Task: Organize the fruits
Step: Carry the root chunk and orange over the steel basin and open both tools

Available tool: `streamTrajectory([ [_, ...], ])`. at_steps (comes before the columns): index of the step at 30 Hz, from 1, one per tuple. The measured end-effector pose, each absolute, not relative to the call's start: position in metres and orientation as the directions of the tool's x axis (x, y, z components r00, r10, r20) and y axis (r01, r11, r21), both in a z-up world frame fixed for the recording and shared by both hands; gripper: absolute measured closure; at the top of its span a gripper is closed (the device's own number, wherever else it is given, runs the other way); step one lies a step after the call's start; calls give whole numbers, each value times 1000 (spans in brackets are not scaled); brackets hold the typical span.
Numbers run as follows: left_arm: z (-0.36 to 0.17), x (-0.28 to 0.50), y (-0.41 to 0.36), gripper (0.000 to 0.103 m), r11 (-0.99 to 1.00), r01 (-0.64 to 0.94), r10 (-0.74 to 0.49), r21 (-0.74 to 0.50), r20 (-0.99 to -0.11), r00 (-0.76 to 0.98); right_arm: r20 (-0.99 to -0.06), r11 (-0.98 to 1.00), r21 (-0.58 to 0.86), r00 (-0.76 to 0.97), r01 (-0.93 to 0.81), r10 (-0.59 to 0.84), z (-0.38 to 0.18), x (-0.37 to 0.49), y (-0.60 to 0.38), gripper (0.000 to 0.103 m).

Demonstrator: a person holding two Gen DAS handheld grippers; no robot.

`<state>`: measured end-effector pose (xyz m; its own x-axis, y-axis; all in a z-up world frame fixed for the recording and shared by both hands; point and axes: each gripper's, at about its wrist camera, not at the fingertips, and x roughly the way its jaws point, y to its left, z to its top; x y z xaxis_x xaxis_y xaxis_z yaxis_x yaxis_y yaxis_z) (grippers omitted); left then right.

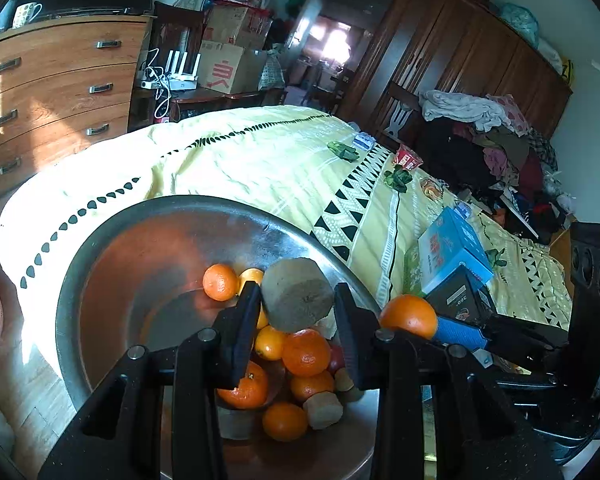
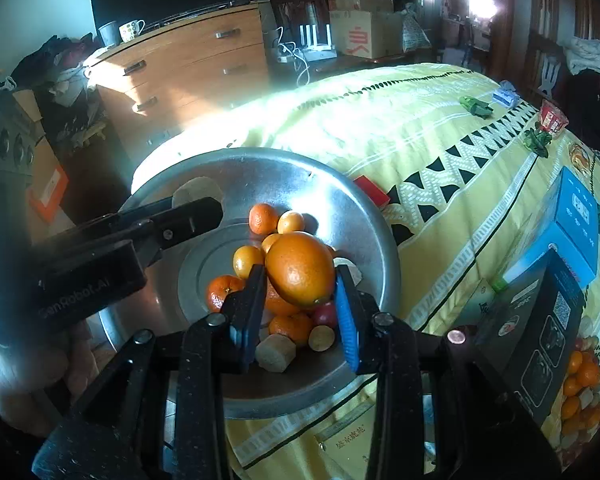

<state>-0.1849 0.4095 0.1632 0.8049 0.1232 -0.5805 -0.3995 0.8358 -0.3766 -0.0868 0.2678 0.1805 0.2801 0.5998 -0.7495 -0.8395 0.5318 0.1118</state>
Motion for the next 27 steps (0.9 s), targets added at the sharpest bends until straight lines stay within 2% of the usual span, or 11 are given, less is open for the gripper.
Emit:
streamTrajectory([
  [27, 136, -184, 421, 65, 811, -435, 111, -393, -626, 772, -789, 536, 148, 227, -831, 571, 158, -87, 285, 69],
])
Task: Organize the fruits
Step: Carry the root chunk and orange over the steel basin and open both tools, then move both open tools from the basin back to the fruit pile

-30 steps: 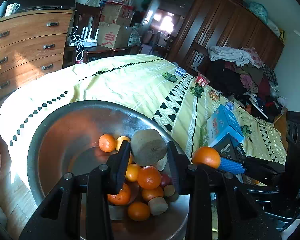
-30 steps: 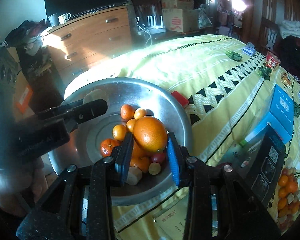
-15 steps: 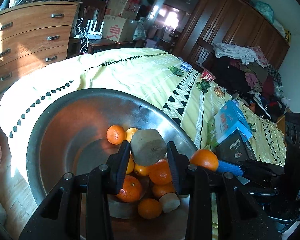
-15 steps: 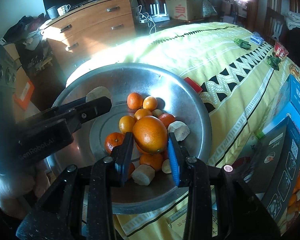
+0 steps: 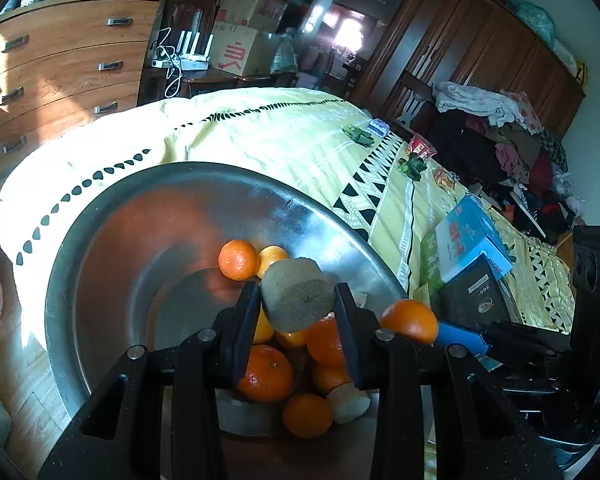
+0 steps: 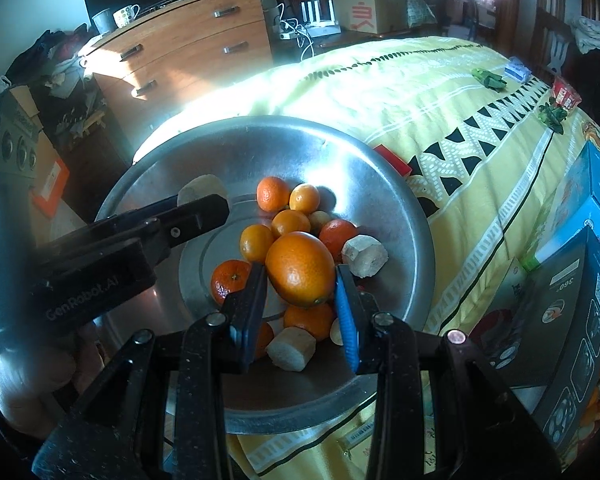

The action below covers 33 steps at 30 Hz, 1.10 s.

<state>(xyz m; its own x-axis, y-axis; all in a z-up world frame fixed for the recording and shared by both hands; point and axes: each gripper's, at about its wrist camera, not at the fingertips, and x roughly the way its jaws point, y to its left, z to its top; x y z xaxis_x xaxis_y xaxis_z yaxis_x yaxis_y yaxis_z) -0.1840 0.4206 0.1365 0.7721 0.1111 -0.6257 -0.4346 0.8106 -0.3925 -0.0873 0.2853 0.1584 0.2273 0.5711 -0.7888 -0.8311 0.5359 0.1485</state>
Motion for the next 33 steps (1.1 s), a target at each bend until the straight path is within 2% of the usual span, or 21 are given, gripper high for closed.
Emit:
streamTrajectory([
  [8, 131, -182, 425, 64, 792, -453, 102, -410, -642, 760, -799, 538, 166, 207, -827, 564, 153, -84, 287, 68],
  [12, 132, -181, 426, 47, 789, -454, 105, -414, -638, 763, -803, 533, 167, 199, -829, 562, 152, -85, 289, 68],
  [19, 132, -182, 428, 40, 779, -467, 110, -419, -642, 759, -795, 534, 168, 207, -829, 571, 157, -85, 288, 68],
  [21, 132, -183, 428, 38, 777, -470, 112, -419, -642, 758, -790, 534, 173, 207, -828, 577, 159, -86, 285, 62],
  [23, 132, -183, 428, 37, 776, -472, 113, -419, -644, 757, -784, 535, 174, 213, -827, 584, 162, -87, 283, 49],
  [33, 155, -186, 413, 33, 788, -461, 126, -408, -627, 769, -755, 546, 167, 250, -821, 606, 182, -91, 259, 42],
])
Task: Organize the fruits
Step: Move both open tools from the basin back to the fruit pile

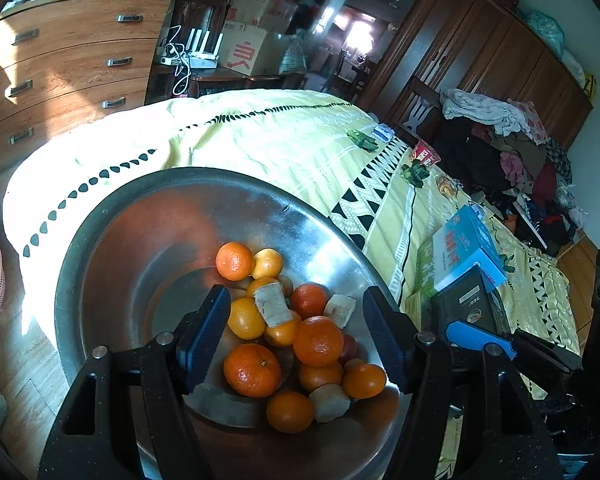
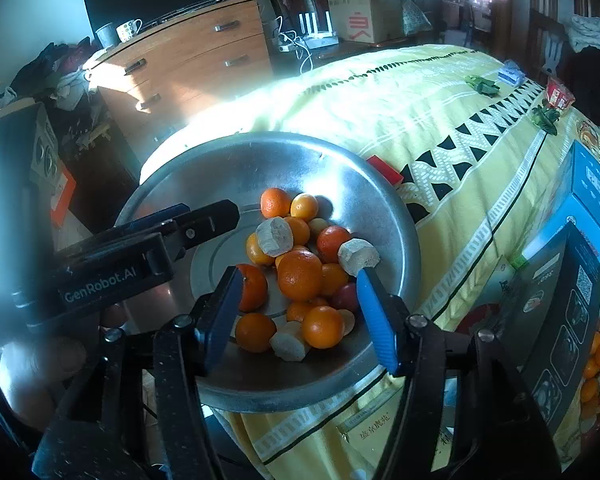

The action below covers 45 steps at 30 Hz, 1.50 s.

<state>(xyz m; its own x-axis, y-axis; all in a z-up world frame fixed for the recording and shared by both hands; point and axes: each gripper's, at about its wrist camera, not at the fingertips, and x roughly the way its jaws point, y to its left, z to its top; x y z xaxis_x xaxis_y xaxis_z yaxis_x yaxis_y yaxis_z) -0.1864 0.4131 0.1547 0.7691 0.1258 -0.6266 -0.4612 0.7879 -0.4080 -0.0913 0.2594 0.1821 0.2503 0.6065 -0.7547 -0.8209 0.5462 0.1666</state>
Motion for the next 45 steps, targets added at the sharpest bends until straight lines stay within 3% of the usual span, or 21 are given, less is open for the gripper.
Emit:
streamTrajectory([
  [12, 202, -174, 349, 33, 869, -341, 83, -358, -573, 815, -690, 599, 163, 343, -784, 637, 205, -96, 188, 37],
  [17, 226, -152, 276, 33, 932, -143, -49, -333, -506, 861, -664, 700, 169, 445, -693, 601, 192, -95, 104, 37],
  [22, 235, -118, 183, 33, 949, 76, -226, -308, -491, 841, -719, 828, 186, 501, -529, 482, 147, -78, 5, 37],
  [28, 195, -83, 104, 33, 935, 188, -336, -301, -583, 739, -780, 932, 224, 522, -285, 346, 93, -52, -120, 38],
  [33, 156, -55, 67, 33, 931, 208, -360, -300, -664, 655, -794, 960, 250, 540, -129, 280, 68, -19, -187, 48],
  [38, 136, -33, 43, 33, 931, 222, -365, -291, -698, 616, -797, 962, 241, 539, -127, 271, 51, 16, -208, 61],
  [45, 117, -8, 18, 33, 928, 234, -373, -291, -727, 576, -794, 949, 276, 522, -150, 313, 35, 37, -210, 59],
])
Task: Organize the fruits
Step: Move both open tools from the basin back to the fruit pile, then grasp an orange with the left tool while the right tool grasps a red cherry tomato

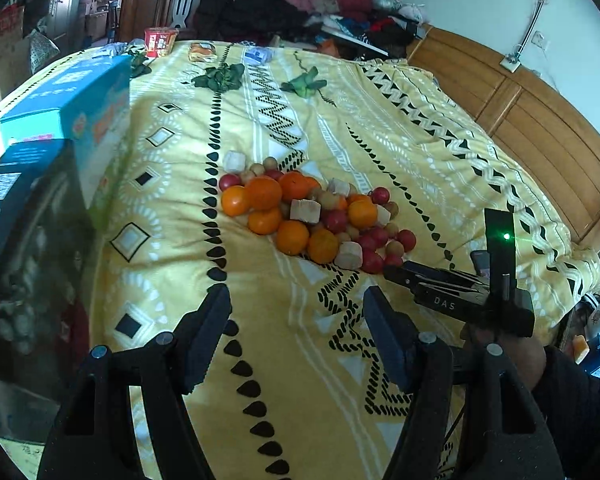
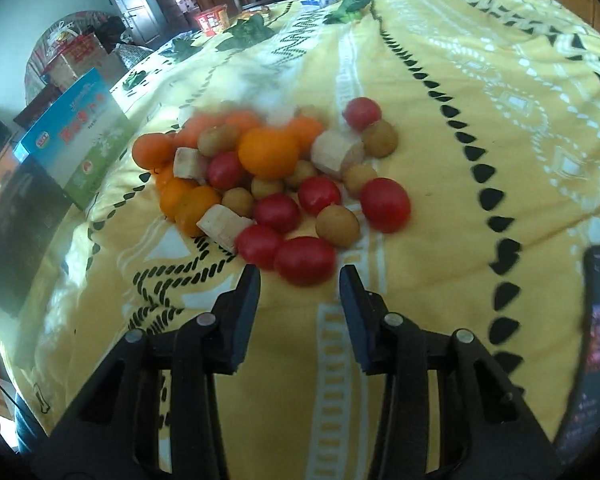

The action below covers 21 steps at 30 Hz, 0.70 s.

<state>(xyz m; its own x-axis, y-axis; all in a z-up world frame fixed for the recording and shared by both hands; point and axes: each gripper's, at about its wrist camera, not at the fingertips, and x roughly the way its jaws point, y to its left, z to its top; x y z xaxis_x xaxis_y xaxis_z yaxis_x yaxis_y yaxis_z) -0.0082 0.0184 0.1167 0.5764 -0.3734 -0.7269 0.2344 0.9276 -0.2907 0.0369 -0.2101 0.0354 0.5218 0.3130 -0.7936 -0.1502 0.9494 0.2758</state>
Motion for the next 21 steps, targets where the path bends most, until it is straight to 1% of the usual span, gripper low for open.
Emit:
streamTrajectory([
  [10, 88, 23, 7, 33, 919, 219, -394, -328, -751, 529, -779, 938, 303, 524, -167, 345, 26, 45, -216, 62],
  [12, 80, 33, 7, 33, 919, 204, -394, -337, -756, 522, -774, 934, 314, 523, -170, 356, 26, 45, -217, 69],
  [17, 71, 67, 8, 34, 920, 172, -387, -353, -747, 541, -748, 922, 354, 544, -159, 381, 32, 37, -225, 69],
  [21, 71, 98, 3, 34, 930, 168, -363, -328, -736, 572, -724, 910, 385, 561, -155, 402, 40, 29, -229, 69],
])
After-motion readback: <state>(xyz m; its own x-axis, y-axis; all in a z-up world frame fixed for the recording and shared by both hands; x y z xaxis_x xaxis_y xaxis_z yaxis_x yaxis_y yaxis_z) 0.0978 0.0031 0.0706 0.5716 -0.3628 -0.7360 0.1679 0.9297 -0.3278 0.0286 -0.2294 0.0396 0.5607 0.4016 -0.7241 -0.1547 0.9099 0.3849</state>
